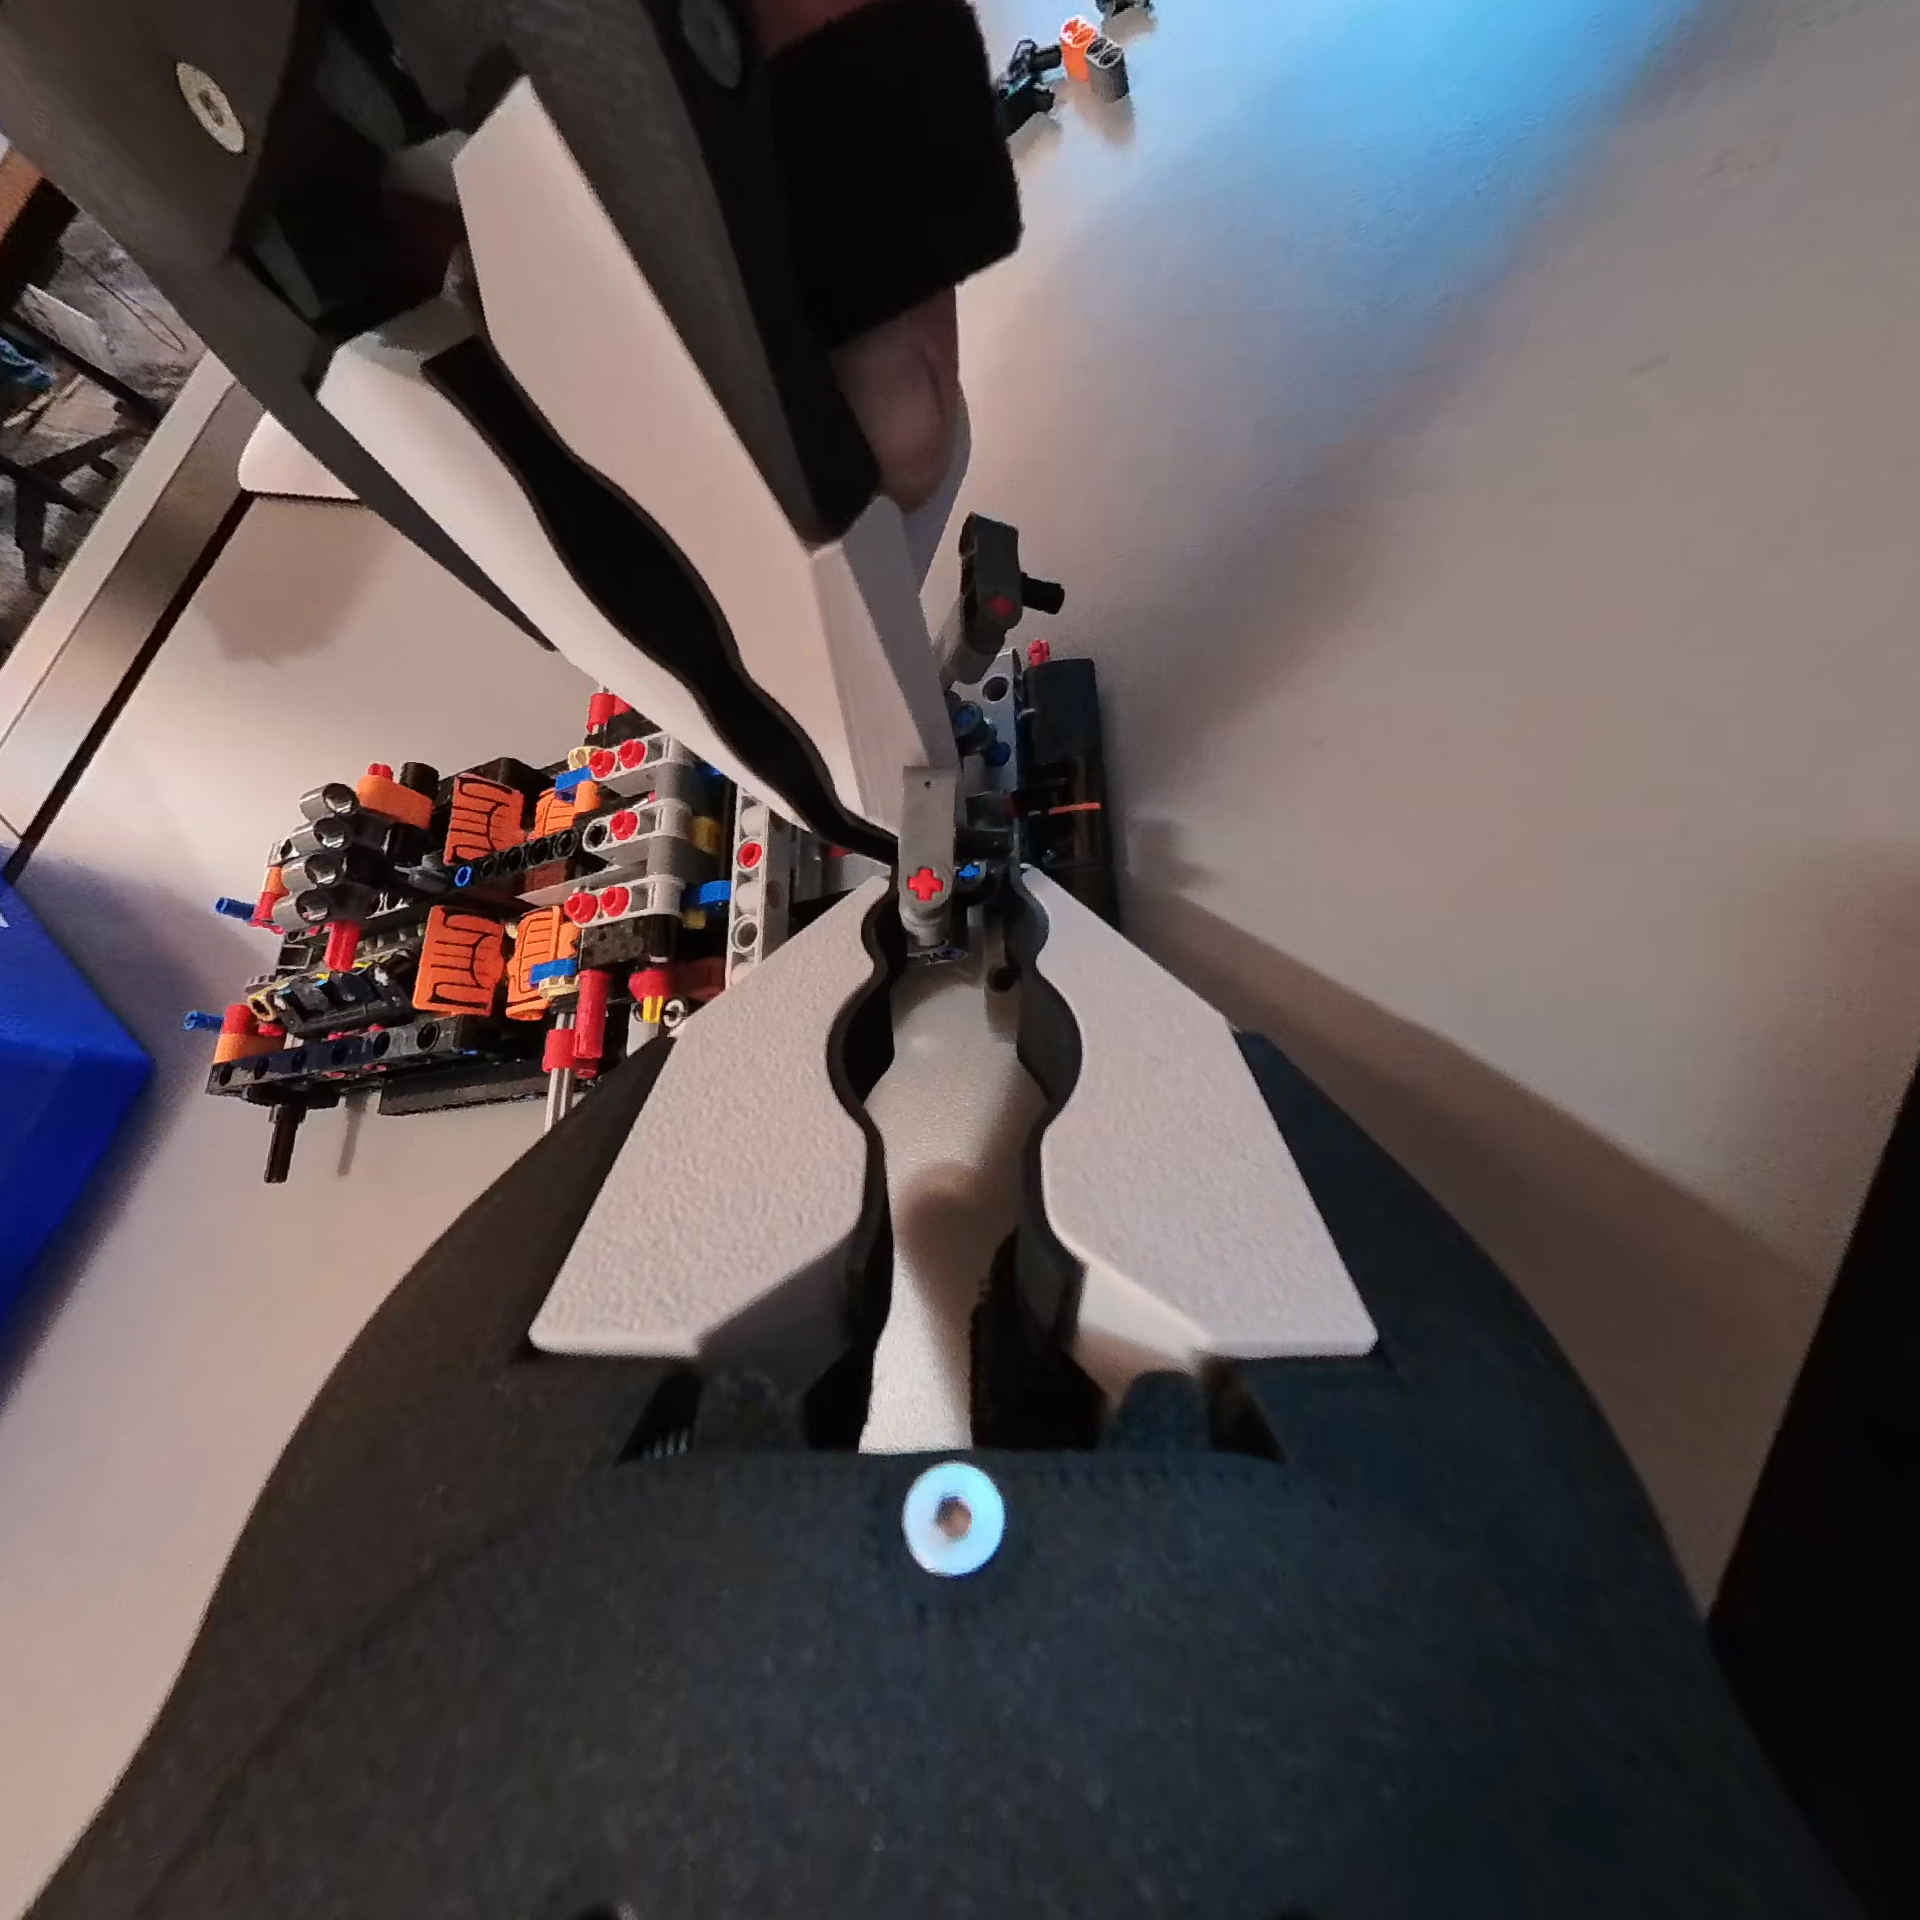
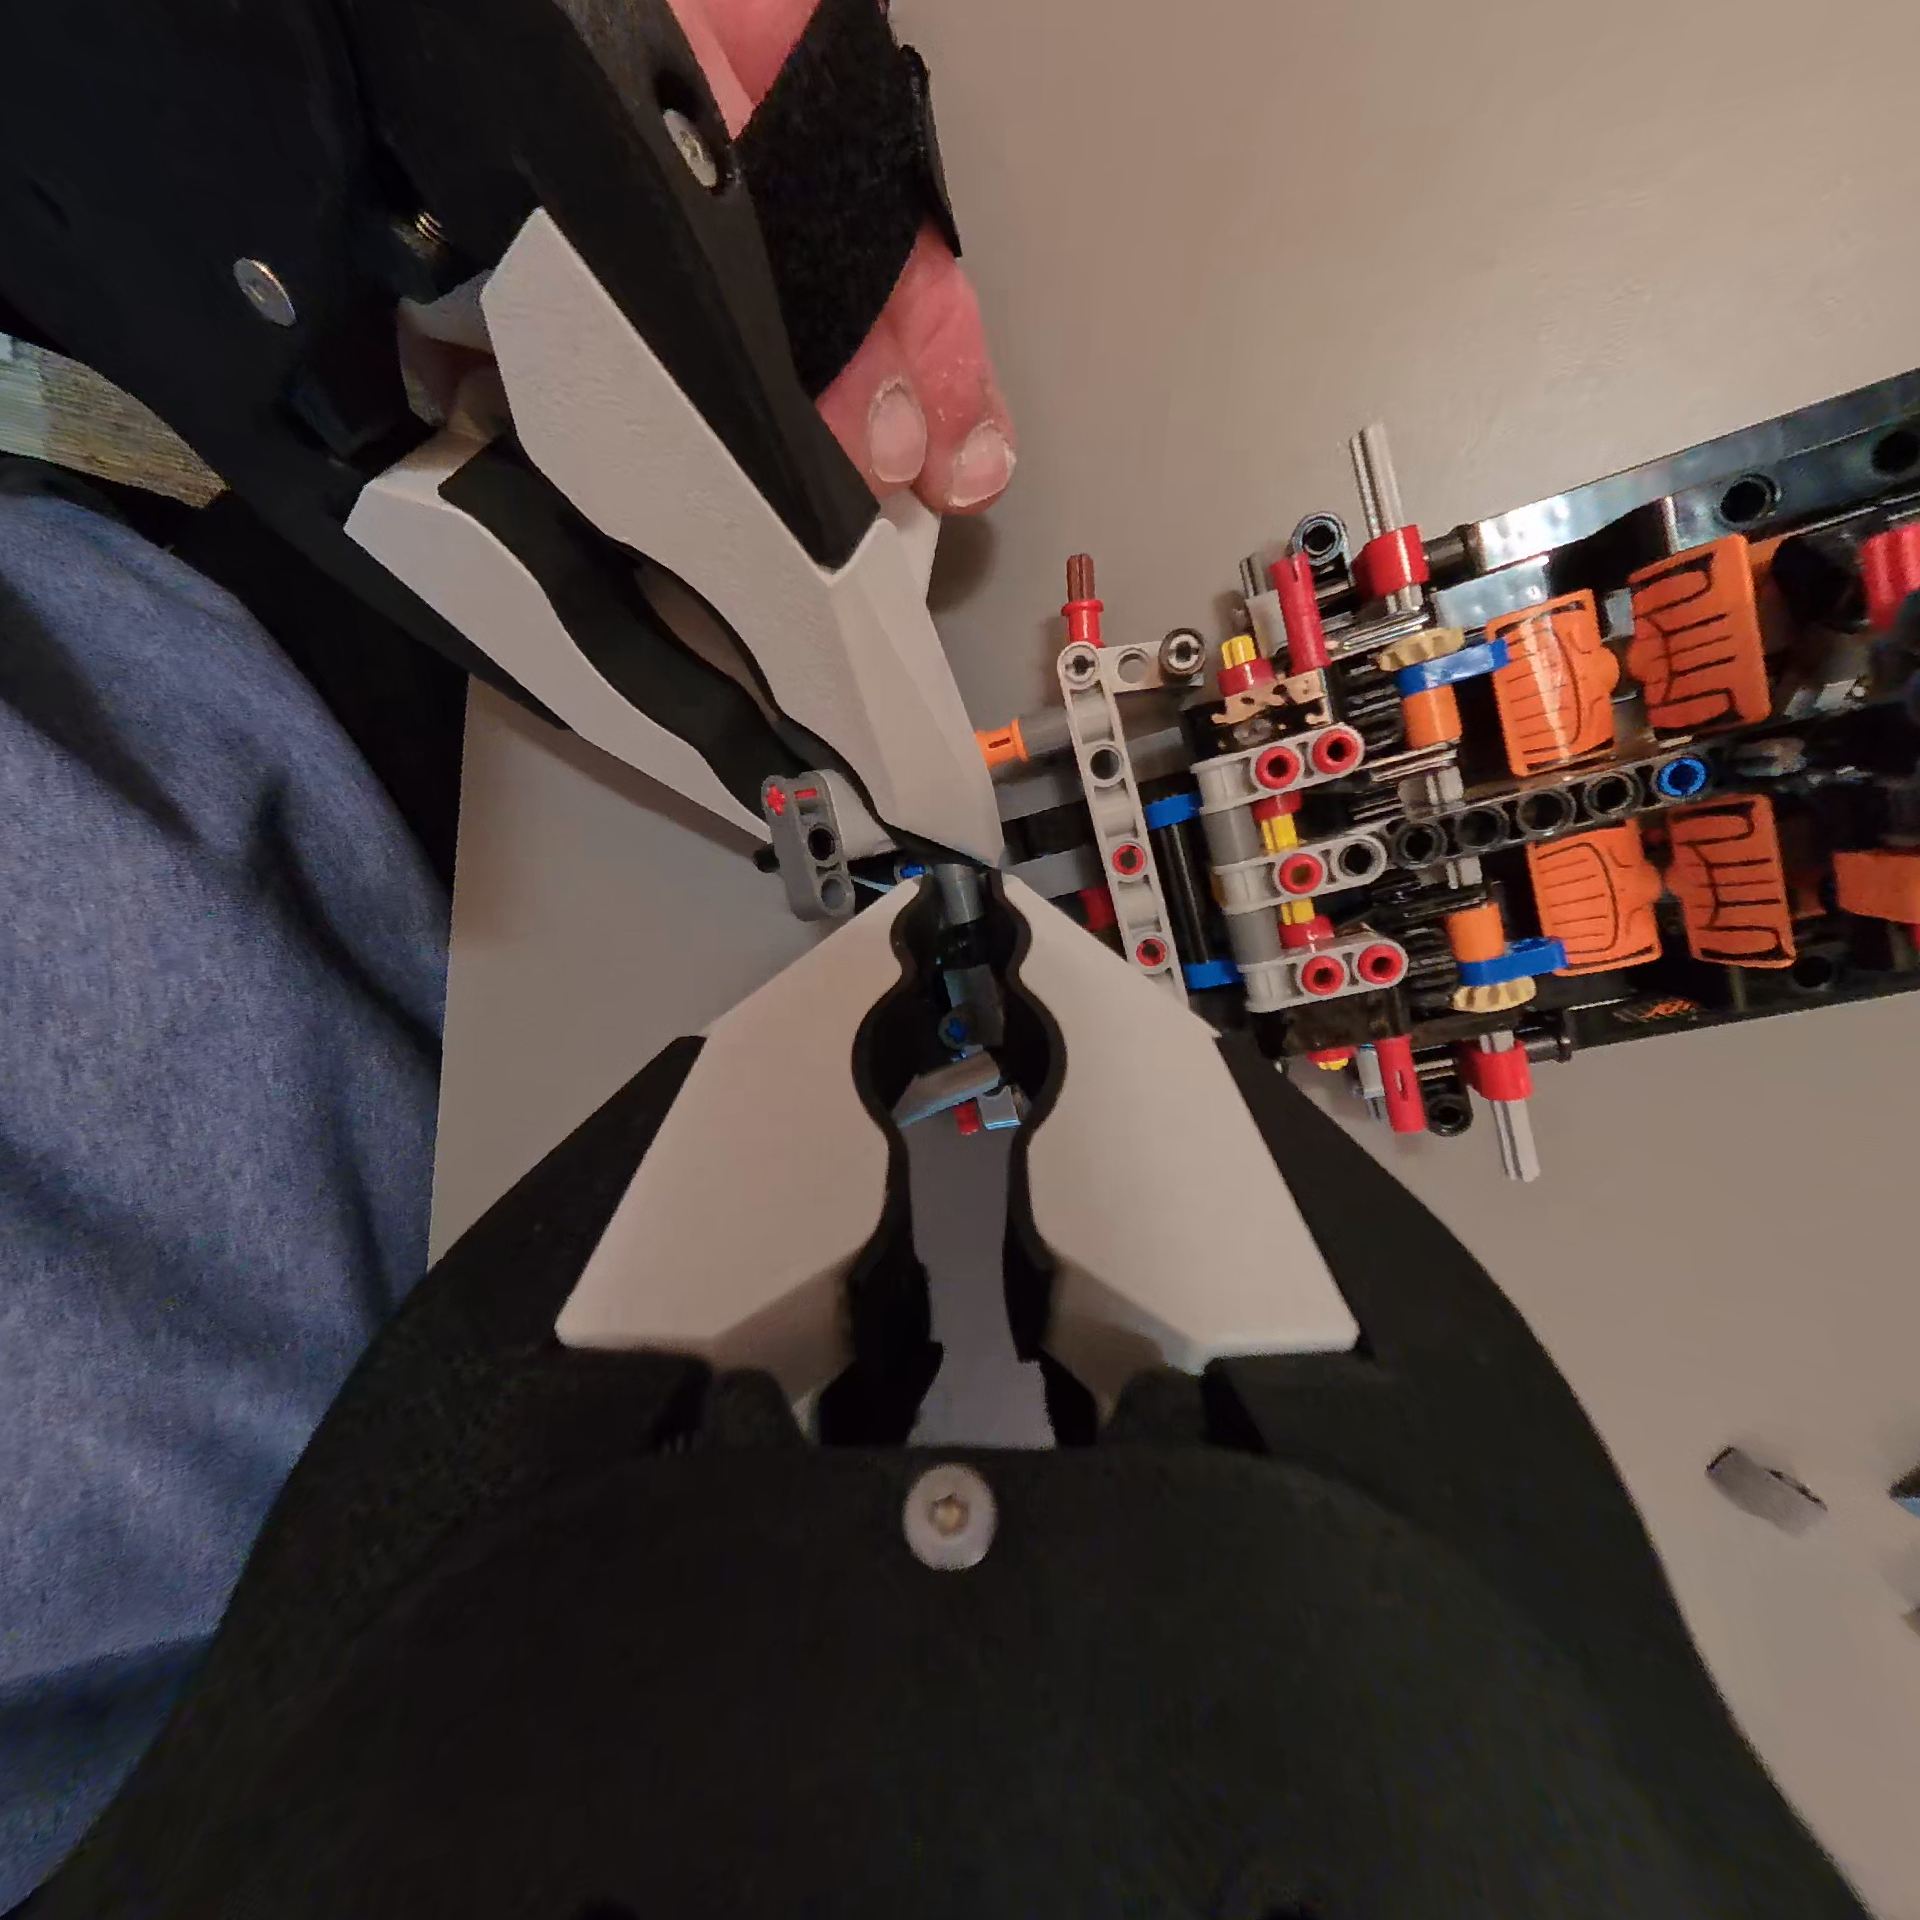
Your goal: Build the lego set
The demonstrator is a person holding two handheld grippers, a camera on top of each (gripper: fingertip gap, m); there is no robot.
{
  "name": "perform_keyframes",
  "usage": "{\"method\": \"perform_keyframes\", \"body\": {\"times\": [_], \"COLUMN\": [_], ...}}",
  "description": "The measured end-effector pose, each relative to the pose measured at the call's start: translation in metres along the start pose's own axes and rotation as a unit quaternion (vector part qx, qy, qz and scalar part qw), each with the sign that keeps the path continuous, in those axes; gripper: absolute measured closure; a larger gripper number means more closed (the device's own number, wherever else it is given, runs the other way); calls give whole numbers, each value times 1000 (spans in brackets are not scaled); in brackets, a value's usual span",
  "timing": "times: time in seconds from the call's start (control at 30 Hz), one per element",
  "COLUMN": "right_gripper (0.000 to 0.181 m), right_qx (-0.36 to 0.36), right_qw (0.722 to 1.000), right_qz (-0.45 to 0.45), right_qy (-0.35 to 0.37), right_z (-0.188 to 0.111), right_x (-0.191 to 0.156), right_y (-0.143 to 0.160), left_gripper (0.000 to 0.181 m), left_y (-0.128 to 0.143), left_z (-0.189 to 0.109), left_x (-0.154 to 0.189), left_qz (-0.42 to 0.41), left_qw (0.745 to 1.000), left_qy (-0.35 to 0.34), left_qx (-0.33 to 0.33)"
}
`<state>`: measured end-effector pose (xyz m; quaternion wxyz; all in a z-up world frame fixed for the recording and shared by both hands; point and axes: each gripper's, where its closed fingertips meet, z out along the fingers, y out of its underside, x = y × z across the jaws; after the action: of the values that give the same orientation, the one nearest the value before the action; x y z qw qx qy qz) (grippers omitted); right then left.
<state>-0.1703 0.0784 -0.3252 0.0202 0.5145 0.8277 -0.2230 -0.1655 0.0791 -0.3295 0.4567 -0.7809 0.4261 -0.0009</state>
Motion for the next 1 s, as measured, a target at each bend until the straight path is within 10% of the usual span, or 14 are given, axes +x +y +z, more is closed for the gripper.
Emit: {"method": "perform_keyframes", "body": {"times": [0.67, 1.0], "right_gripper": [163, 171], "right_qx": [12, -97], "right_qw": [998, 986], "right_qz": [-52, -127], "right_qy": [33, 42], "right_z": [-20, -22], "right_x": [-2, 8], "right_y": [2, 20], "left_gripper": [165, 165], "left_y": [3, 2], "left_z": [3, 3], "left_x": [3, 3], "left_qz": [1, 3], "left_qw": [1000, 1000], "left_qy": [7, 7], "left_qx": [-14, -15]}}
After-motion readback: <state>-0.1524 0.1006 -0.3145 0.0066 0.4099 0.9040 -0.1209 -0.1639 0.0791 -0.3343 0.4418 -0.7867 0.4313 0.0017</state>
